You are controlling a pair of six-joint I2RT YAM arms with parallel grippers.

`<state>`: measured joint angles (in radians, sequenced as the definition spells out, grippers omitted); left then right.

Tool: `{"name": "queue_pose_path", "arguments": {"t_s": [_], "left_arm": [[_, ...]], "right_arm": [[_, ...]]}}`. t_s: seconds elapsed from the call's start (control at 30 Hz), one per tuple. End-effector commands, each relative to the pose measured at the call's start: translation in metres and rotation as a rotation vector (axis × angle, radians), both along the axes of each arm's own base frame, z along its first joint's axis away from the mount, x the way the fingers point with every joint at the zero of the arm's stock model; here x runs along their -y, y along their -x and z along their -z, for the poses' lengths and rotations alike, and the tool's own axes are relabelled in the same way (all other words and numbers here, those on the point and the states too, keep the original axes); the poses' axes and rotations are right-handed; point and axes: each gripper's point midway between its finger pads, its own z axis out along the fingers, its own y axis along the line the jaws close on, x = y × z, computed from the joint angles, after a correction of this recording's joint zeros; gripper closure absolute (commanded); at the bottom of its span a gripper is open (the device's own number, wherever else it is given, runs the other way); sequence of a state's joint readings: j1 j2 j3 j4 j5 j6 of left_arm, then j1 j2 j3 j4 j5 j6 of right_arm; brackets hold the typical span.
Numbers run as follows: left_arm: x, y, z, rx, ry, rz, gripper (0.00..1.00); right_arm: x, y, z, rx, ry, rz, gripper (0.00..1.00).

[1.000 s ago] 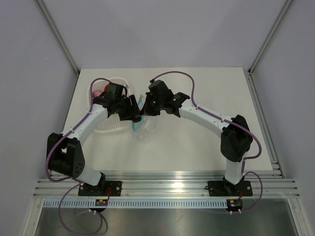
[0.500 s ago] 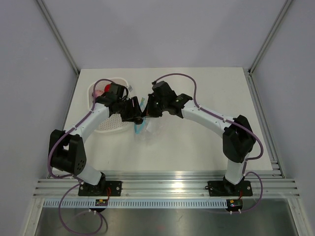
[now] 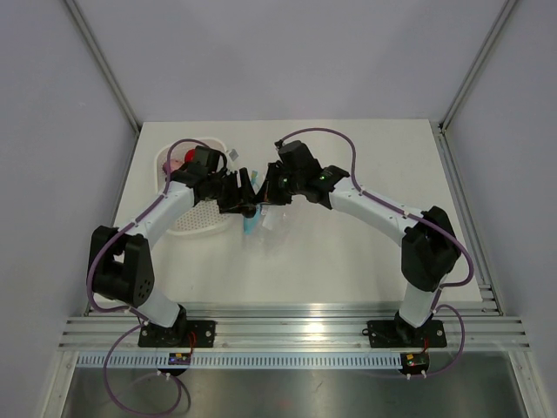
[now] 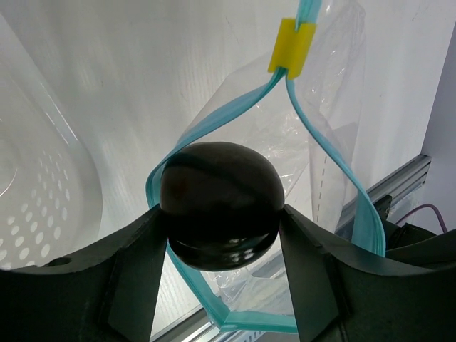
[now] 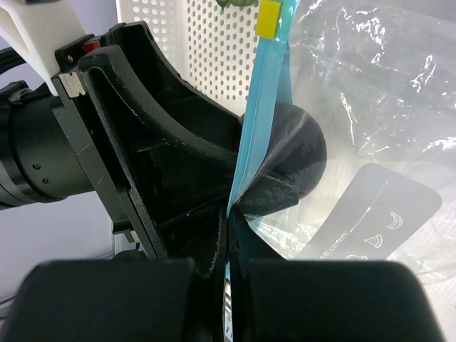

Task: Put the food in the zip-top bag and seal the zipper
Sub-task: Place the fake fruit in the zipper food storage bag.

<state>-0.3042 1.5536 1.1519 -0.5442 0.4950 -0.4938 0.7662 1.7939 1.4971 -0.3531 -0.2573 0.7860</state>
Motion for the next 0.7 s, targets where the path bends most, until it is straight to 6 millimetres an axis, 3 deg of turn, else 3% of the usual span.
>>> {"name": "queue_pose_path", "arguments": {"t_s": [0.0,0.23,0.33,0.53,0.6,0.67], "left_arm": [[0.031,-0.005,-0.049,0.122,0.152,0.085,0.31],[0.029,-0.004,-0.053,0.135,0.15,0.073,0.25],[0.028,-0.004,-0.057,0.149,0.151,0.064,0.32],[0.024,-0.001,-0.069,0.176,0.14,0.053,0.33],[0.021,0.001,-0.076,0.19,0.129,0.045,0.36],[0.017,0.001,-0.08,0.205,0.109,0.034,0.4]], "right_arm": [[-0.025,0.02,-0.02,0.001,-0.113,-0.095,1.0],[-0.024,0.021,-0.017,-0.006,-0.113,-0.093,1.0],[-0.026,0.022,-0.015,-0.008,-0.12,-0.1,1.0],[-0.035,0.025,-0.023,-0.009,-0.238,-0.143,1.0],[-0.04,0.02,-0.034,0.016,-0.308,-0.149,1.0],[-0.042,0.023,-0.032,0.005,-0.345,-0.177,1.0]]}}
